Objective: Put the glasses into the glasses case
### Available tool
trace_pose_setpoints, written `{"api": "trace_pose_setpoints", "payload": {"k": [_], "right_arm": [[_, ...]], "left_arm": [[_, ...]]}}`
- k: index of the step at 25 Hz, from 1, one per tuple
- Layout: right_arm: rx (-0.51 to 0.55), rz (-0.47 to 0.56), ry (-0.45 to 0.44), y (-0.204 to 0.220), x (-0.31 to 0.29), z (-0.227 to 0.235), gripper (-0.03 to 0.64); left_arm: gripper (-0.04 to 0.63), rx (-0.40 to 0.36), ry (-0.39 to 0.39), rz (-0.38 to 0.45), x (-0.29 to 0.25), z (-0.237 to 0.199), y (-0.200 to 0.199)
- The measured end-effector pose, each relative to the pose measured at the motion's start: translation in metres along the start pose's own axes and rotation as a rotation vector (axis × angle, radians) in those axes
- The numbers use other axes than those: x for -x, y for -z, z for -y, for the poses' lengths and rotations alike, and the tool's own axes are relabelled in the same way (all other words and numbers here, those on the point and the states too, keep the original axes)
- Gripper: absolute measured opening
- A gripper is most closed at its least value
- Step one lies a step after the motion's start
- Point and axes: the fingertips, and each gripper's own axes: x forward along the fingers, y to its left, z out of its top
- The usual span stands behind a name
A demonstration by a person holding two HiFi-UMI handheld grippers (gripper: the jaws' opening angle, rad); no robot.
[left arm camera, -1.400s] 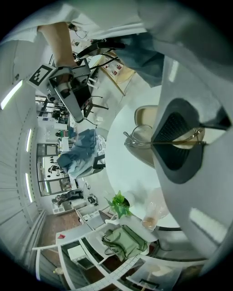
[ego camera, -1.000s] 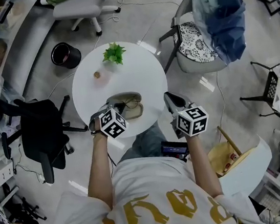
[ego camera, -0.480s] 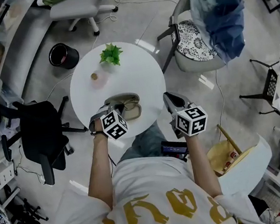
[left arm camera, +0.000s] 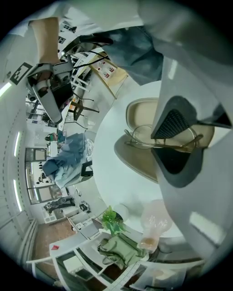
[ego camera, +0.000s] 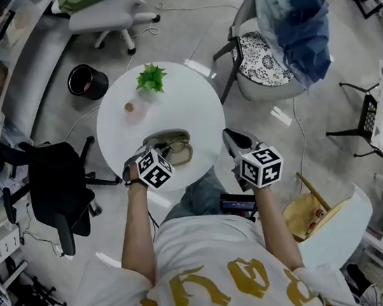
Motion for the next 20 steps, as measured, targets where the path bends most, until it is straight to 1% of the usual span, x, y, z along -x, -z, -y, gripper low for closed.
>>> {"api": "trace_pose_setpoints", "payload": {"k": [5, 11, 14, 15, 16, 19, 20], "right_arm": [[0.018, 0.012, -0.003, -0.003, 0.005, -0.01, 0.028], [0.041, 0.044, 0.0, -0.011, 0.015, -0.023, 0.028], [0.055, 0.062, 0.006, -0.013, 0.021, -0.031, 0.028], [0.063, 0.066, 0.008, -0.013, 0.022, -0.034, 0.028], [0.076, 0.067, 0.01, -0.013, 0.024, -0.037, 0.028], [0.114, 0.07, 0.016, -0.015, 0.028, -0.044, 0.028], [0.12, 0.077, 0.017, -0.016, 0.03, -0.047, 0.028]], "left_arm": [[0.071, 0.073, -0.009, 0.056, 0.012, -0.002, -0.002], [0.074, 0.159, -0.041, 0.131, 0.033, -0.007, -0.007], [0.074, 0.187, -0.058, 0.169, 0.044, -0.007, -0.008], [0.069, 0.189, -0.067, 0.177, 0.048, -0.006, -0.008], [0.049, 0.18, -0.079, 0.177, 0.052, -0.005, -0.008], [0.002, 0.138, -0.115, 0.182, 0.062, 0.0, -0.012], [0.002, 0.142, -0.12, 0.197, 0.066, 0.002, -0.014]]}}
